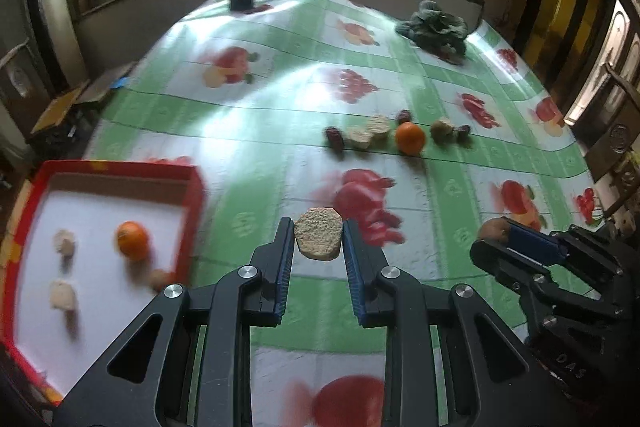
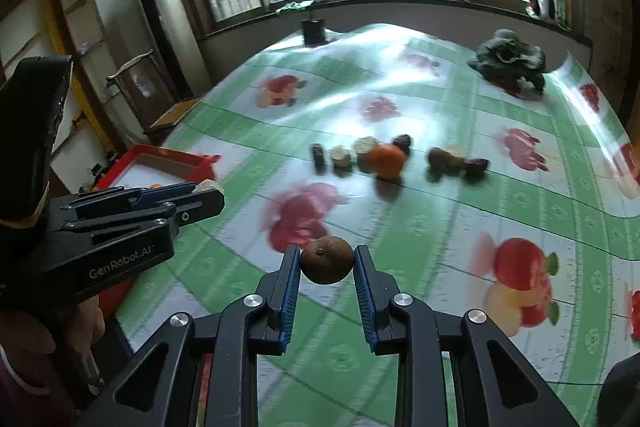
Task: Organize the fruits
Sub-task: 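Carry the rice cake with the left gripper while the right gripper carries the kiwi to the tray, then open the left gripper over the tray while the right gripper releases the kiwi there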
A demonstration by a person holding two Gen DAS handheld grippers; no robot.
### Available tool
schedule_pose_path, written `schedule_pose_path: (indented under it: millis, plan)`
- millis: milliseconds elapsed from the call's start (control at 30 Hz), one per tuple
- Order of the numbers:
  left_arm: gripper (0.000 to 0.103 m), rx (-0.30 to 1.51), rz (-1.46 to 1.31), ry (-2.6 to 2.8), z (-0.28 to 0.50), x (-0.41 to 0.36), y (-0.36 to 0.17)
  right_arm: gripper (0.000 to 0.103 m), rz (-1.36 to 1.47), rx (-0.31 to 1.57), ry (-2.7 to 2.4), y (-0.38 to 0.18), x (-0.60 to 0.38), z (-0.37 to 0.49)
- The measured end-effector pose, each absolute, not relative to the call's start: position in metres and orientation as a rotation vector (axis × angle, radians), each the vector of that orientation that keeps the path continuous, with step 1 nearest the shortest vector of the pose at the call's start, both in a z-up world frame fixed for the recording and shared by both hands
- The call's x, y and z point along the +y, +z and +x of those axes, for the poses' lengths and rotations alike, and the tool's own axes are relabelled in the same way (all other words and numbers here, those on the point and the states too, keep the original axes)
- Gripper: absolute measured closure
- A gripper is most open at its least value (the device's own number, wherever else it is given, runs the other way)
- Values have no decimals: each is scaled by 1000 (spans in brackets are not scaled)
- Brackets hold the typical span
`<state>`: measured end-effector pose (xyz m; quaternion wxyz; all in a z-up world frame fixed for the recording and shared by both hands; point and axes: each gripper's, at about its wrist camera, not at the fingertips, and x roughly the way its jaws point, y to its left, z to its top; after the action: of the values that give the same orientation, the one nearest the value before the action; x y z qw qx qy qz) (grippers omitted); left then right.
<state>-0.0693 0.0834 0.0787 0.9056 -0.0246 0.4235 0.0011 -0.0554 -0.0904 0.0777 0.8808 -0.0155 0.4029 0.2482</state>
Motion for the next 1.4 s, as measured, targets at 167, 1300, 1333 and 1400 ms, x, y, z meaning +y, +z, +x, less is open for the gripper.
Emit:
schedule_pose_path:
  millis: [167,1300,1333,1400]
  plan:
    - [79,852,-48,75,-88,113,84,77,-53,827,576,85,-59,-69]
    - [79,924,-142,274,-115,266,47,77,-272,947,930,43,146,-65]
    - [79,924,-138,277,-114,266,47,77,-275,954,933,40,148,-63]
    - [79,924,-144,268,-112,267,45,77,-290,962,943,35,153,-63]
